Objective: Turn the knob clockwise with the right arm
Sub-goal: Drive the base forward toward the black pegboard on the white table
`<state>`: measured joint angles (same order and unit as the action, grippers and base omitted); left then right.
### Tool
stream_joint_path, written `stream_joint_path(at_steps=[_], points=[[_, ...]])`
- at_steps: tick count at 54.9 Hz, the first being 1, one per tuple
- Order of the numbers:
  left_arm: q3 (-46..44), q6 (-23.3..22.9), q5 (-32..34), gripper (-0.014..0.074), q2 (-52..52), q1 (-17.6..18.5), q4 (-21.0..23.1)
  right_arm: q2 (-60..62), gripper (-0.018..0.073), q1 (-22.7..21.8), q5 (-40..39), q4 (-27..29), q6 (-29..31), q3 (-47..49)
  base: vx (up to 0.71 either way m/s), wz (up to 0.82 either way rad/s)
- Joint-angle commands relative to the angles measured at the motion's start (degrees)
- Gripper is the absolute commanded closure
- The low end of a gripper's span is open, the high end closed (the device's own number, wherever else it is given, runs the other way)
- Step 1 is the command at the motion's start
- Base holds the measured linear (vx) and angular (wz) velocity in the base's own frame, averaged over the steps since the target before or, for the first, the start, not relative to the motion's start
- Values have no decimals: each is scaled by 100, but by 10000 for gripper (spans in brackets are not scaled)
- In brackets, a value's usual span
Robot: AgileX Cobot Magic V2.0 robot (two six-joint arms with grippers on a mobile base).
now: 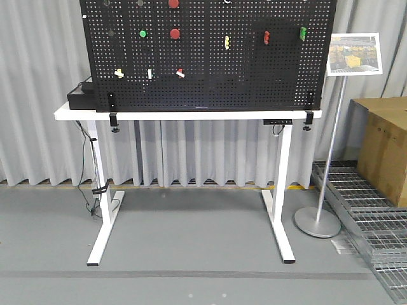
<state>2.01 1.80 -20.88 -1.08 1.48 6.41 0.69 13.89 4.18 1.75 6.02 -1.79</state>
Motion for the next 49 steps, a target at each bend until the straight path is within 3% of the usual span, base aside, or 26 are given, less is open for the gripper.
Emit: stream_joint_path(at_steps=[1,49], points=[[57,-27,497,603,-57,-12,37,68,568,-29,-482,-44,40,-32,5,-1],[57,-27,497,603,-57,-12,37,68,568,-29,-482,-44,40,-32,15,-2]])
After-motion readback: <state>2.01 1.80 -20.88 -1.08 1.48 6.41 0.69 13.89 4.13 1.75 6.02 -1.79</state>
